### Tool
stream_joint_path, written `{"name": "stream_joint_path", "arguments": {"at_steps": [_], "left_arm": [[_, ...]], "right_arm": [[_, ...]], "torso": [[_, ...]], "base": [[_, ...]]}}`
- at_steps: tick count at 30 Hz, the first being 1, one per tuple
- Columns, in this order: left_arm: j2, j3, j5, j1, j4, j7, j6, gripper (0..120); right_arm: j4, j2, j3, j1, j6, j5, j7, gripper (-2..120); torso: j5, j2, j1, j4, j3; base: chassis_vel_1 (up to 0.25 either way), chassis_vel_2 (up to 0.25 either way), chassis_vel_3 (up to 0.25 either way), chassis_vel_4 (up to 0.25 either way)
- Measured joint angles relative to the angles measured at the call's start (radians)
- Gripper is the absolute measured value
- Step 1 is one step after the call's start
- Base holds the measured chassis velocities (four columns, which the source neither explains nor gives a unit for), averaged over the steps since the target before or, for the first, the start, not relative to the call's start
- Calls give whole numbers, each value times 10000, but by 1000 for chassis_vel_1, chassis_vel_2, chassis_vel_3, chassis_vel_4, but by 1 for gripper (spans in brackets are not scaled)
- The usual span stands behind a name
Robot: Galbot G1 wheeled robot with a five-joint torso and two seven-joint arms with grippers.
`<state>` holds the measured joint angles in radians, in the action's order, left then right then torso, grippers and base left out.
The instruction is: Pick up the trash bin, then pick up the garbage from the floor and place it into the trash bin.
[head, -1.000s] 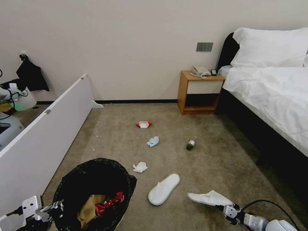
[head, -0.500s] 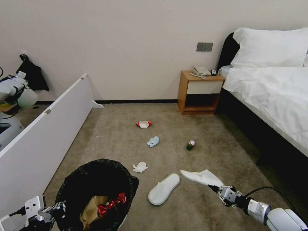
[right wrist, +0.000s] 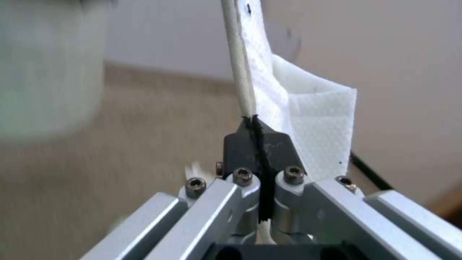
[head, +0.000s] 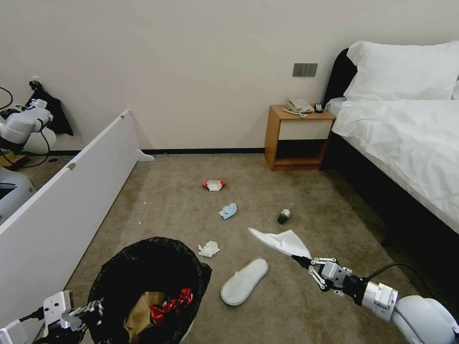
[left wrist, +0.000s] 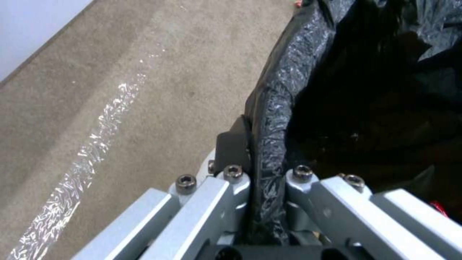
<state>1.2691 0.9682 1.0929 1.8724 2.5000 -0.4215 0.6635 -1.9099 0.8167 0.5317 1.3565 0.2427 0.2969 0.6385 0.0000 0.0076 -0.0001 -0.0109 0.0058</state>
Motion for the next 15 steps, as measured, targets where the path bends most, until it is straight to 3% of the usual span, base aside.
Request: {"name": "stream_joint_path", "arguments": {"at_steps": [5, 15], "left_arm": [[-6, -5, 7, 12, 0, 3, 1, 3], [108, -19, -9, 13, 0, 7, 4, 3]], "right_arm": [[-840, -257, -296, -506, -196, 1817, 215, 0], [-2189, -477, -1126, -1940, -807, 3718, 405, 0]], "torso": [[0, 0, 0, 1, 0], [0, 0, 1, 3, 0]], "base": [[0, 0, 0, 0], [0, 0, 0, 0]]}}
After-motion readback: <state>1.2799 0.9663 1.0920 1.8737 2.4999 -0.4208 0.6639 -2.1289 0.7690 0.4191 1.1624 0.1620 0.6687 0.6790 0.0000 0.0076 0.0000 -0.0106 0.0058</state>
